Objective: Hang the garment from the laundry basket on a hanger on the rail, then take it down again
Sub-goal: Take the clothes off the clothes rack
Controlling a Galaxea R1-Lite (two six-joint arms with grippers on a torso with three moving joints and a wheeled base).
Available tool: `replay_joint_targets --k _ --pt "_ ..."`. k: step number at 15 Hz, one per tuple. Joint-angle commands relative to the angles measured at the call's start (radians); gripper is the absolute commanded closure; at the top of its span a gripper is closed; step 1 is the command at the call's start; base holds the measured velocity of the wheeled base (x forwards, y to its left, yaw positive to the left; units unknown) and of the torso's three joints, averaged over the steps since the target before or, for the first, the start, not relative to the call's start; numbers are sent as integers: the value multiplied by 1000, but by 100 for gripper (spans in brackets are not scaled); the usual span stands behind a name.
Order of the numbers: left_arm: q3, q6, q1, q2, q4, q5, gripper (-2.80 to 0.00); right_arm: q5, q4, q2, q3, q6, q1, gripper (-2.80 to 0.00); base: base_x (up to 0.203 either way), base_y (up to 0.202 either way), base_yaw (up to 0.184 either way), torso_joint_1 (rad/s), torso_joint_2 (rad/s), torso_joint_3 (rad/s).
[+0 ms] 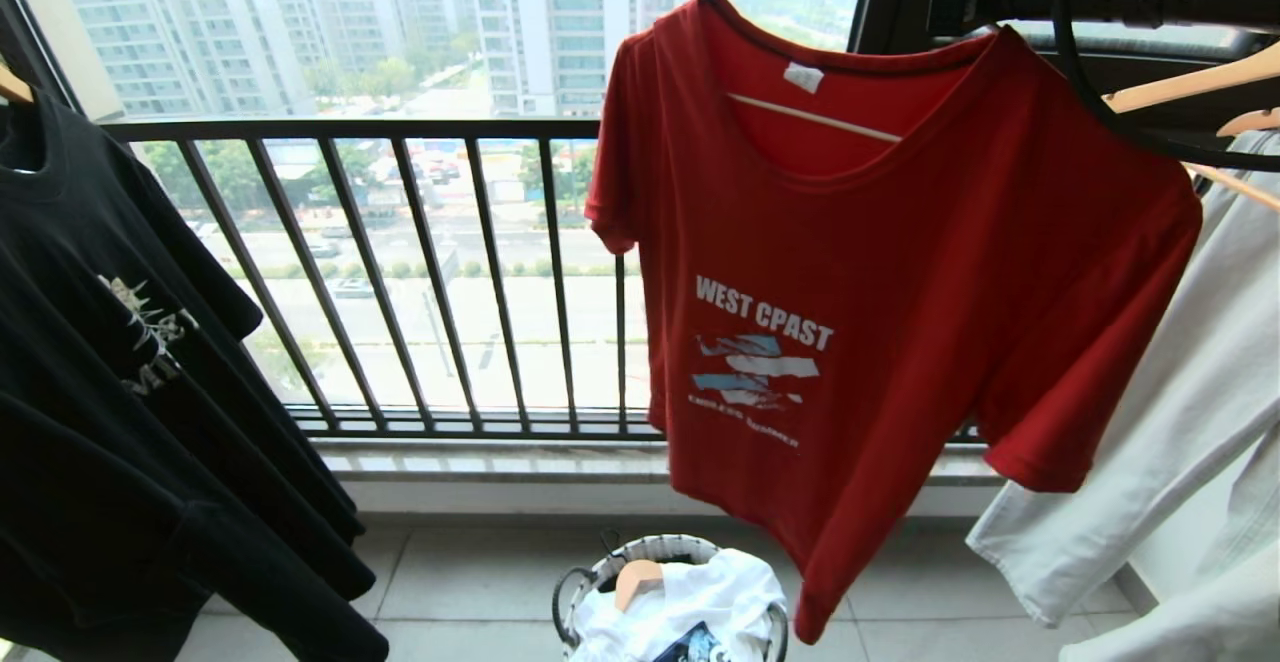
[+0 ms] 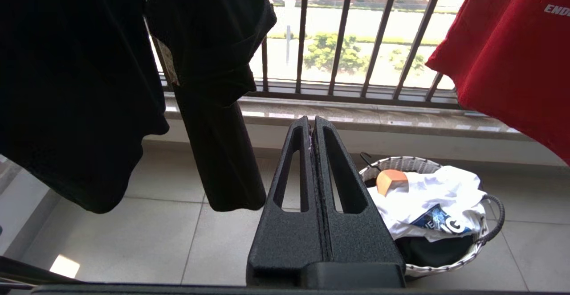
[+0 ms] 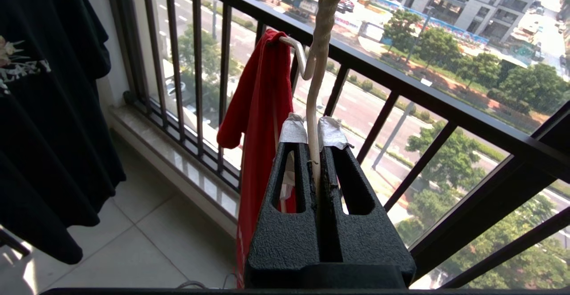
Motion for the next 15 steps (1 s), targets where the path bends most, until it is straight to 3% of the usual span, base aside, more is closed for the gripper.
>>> replay_joint_targets --k 1,15 --pt "0 -1 0 1 0 0 0 -10 1 -14 5 -1 16 0 0 0 0 0 0 0" --pt "0 -1 1 1 0 0 0 -122 -11 -121 121 9 74 0 0 0 0 0 0 0"
